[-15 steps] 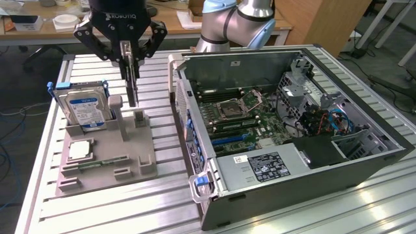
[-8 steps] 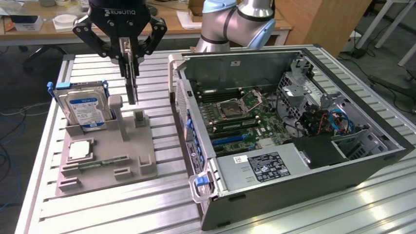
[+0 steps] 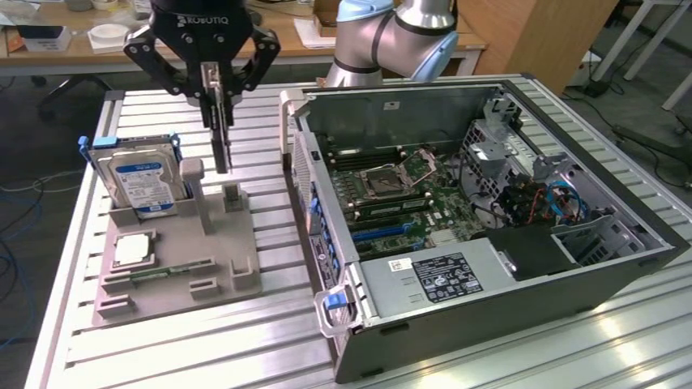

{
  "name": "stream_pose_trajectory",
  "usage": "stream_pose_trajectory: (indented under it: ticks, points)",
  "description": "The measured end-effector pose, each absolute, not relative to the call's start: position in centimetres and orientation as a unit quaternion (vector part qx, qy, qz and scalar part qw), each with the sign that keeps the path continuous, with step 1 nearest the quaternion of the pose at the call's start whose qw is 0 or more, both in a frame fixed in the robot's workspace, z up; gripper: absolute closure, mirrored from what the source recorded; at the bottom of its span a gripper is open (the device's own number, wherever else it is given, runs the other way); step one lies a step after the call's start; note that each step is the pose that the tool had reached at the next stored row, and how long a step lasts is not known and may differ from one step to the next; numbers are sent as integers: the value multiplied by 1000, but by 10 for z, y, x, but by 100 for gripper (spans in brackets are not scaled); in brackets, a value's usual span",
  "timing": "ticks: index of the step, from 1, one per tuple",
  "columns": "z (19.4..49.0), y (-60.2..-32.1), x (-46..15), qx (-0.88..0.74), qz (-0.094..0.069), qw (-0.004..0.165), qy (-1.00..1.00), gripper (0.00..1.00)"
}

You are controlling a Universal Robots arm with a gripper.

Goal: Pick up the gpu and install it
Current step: 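Pick up the gpu and move the gpu toward the slot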

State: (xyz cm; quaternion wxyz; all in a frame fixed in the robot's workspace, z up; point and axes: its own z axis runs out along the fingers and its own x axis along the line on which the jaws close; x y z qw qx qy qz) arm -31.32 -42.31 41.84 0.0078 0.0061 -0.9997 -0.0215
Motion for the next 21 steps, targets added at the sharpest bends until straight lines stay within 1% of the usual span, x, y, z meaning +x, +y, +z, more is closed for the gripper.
stream_pose_trajectory:
  ticks: [21]
  points:
    - [418,-423,-297,6,-22,8,-1000,73]
